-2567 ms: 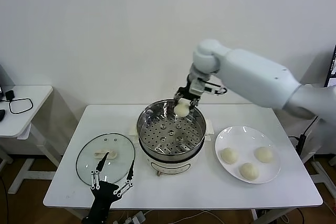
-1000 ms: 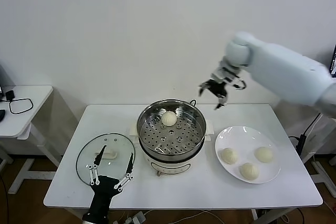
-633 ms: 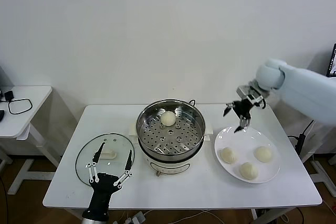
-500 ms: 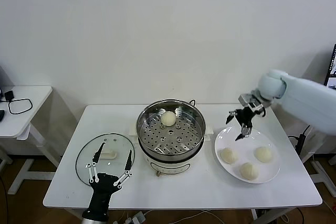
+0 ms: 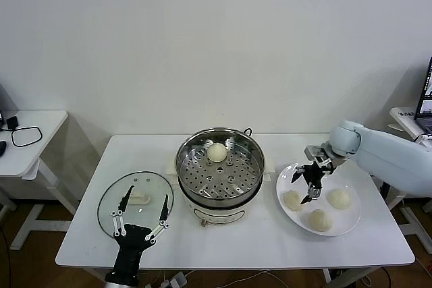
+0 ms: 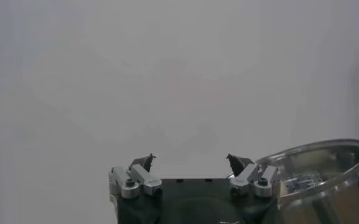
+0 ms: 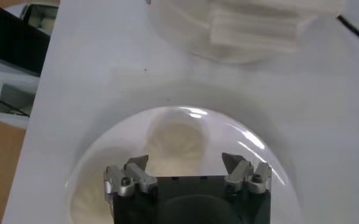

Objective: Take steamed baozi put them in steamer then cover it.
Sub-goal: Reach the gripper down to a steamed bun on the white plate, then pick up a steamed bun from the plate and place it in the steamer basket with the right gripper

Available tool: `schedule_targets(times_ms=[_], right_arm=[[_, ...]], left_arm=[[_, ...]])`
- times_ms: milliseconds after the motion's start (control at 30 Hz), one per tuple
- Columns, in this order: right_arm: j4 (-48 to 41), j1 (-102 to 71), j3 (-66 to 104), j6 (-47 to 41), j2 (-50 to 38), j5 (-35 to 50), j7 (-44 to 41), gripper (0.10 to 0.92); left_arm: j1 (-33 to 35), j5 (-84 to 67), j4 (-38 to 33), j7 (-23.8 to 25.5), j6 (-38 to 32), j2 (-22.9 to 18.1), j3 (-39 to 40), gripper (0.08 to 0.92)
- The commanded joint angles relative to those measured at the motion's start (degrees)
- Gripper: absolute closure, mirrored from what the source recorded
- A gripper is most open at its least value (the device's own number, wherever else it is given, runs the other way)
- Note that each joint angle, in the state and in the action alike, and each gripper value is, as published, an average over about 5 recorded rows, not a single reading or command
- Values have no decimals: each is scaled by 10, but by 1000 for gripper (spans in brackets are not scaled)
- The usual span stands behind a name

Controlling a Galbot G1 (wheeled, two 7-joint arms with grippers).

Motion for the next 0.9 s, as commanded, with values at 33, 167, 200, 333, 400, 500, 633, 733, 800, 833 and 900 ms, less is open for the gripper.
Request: schedule_targets(times_ms=[33, 167, 200, 333, 400, 500, 633, 733, 800, 833, 900], right_arm=[[-9, -24, 4, -6, 6, 0, 6, 203], [-15, -28, 7, -3, 10, -5, 9, 203], [-16, -29, 8, -2, 11, -7, 10, 203], [-20, -32, 10, 0, 15, -11, 12, 236], [-20, -33, 11, 0, 16, -12, 13, 267], [-18, -31, 11, 0, 15, -17, 12, 330], [-8, -20, 10, 0, 8, -25, 10, 396], [8, 2, 9, 1, -4, -29, 4, 418], [22, 26, 8, 1, -14, -34, -8, 423], [30, 41, 7, 1, -20, -38, -19, 425], [43, 75, 1, 0, -28, -45, -46, 423]], left_arm=[[0, -5, 2, 1, 4, 0, 0, 177], [1, -8, 5, 1, 2, -1, -1, 177], [1, -9, 5, 1, 2, -1, -2, 177], [-1, -18, 4, 1, 1, -3, -7, 177], [-1, -21, 5, 1, 0, -3, -10, 177], [-1, -22, 4, 1, -1, -2, -11, 177], [-3, -24, 3, 2, 0, -2, -11, 177], [-6, -25, 2, 3, 1, -2, -11, 177], [-8, -26, 1, 3, 3, -2, -11, 177], [-10, -27, 1, 4, 3, -1, -11, 177], [-13, -28, -1, 5, 5, -1, -10, 177]])
